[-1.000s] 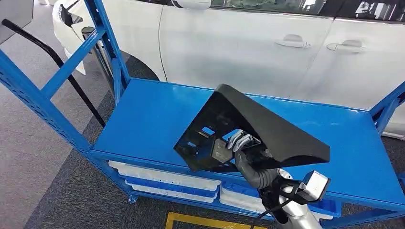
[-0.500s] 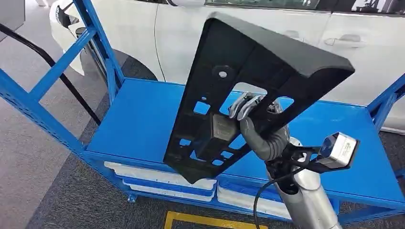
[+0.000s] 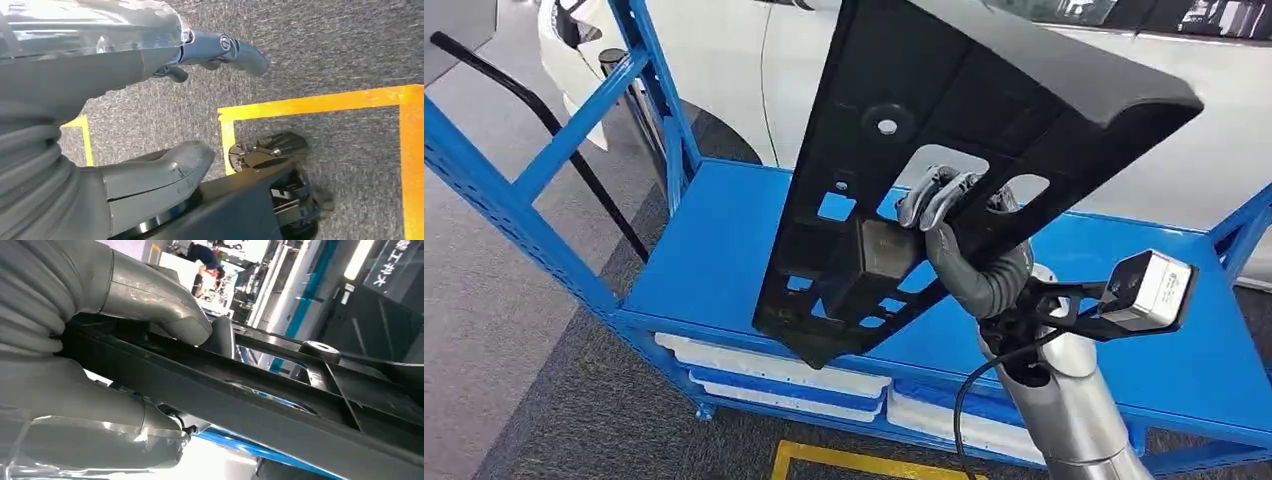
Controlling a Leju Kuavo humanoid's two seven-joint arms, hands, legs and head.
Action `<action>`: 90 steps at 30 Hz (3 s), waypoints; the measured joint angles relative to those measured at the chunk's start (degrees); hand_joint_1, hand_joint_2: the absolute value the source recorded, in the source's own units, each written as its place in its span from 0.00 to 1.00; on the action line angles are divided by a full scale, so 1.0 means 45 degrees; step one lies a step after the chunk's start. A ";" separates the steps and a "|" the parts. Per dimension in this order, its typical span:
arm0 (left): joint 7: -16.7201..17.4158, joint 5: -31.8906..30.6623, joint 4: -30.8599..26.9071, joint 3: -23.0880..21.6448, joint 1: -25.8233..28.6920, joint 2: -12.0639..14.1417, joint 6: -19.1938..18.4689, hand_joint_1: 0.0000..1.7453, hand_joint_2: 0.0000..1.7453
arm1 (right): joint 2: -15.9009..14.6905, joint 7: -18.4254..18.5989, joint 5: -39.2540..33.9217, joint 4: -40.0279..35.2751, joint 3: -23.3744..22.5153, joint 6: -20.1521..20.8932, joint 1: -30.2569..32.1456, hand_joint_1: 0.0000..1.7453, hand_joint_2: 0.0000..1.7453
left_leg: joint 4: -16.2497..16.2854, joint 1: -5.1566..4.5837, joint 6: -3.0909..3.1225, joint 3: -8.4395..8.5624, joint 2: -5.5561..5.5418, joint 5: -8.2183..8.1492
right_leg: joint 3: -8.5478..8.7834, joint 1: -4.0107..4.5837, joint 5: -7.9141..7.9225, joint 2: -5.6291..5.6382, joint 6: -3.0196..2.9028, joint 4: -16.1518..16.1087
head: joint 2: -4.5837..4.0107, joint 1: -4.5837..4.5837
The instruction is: Take the parts from the cabinet and place them on the table.
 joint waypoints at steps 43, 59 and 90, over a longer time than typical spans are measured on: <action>0.0262 0.0238 0.0005 0.0267 0.0259 0.0039 -0.0287 0.00 1.00 | -0.0826 -0.0044 -0.1593 0.0928 0.0933 -0.0685 -0.0158 1.00 1.00 | 0.3307 0.0074 -0.0502 -0.1322 0.0249 -0.0857 | -0.0606 0.0088 0.0446 0.0061 -0.0605 -0.0130 | 0.0000 0.0000; 0.0145 0.0350 0.0005 0.0296 0.0299 0.0000 -0.0272 0.00 1.00 | -0.1107 -0.0102 -0.1579 0.0617 0.1146 -0.0976 0.0027 1.00 1.00 | -0.0257 0.0002 0.0082 -0.0766 0.0318 0.0857 | -0.0526 -0.0140 -0.0440 0.0062 0.0219 0.2464 | 0.0000 0.0000; 0.0097 0.0213 0.0005 0.0296 0.0199 -0.0010 -0.0549 0.00 1.00 | -0.1598 -0.0690 -0.1166 0.0262 0.1190 -0.1059 0.0939 1.00 1.00 | -0.0300 -0.0033 0.0045 -0.0625 0.0328 0.0735 | -0.0498 -0.0173 -0.0107 0.0016 0.0223 0.2420 | 0.0000 -0.0010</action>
